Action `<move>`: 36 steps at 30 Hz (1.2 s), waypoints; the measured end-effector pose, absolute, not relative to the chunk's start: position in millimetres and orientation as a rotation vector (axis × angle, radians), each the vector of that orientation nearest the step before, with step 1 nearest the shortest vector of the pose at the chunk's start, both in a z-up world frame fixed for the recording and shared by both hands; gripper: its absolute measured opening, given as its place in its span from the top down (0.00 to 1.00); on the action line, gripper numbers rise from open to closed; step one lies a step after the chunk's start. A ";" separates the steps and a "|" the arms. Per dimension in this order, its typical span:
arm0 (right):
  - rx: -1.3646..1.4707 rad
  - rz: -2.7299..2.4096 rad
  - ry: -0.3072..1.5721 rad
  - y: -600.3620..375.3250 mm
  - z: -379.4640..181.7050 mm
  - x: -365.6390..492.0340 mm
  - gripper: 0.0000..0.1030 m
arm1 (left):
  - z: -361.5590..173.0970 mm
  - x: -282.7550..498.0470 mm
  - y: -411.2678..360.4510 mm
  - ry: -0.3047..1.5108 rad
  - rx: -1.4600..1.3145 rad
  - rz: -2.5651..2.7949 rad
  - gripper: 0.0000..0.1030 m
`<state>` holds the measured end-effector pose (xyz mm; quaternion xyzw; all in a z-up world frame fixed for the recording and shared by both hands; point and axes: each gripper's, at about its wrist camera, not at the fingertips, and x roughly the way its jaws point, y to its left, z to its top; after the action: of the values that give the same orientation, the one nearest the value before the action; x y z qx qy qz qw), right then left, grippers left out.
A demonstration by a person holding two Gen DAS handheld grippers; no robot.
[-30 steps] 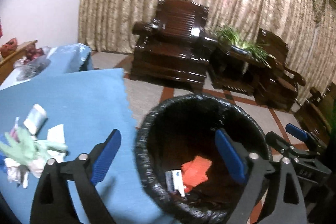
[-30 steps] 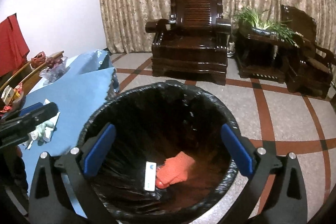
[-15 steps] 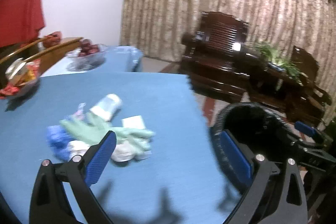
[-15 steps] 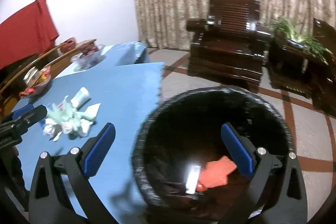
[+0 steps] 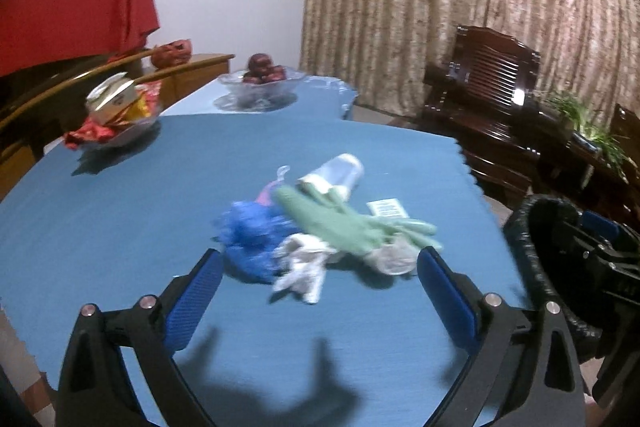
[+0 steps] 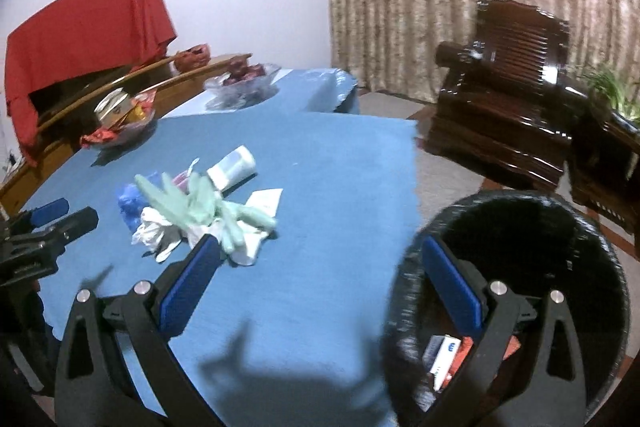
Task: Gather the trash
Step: 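Return both grippers over the table toward the green gloves, then grasp the green rubber gloves with the right gripper and lift them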
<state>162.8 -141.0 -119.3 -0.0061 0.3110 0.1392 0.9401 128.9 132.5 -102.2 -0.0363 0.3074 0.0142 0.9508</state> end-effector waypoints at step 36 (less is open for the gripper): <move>-0.156 0.541 0.767 1.3 -198.2 230.0 0.72 | -148.2 157.5 200.3 0.686 -0.138 0.079 0.22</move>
<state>230.0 1.3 -198.2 -0.0749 0.3694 0.2605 0.8889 157.5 200.3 -148.2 -0.0677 0.3361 0.0386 0.9386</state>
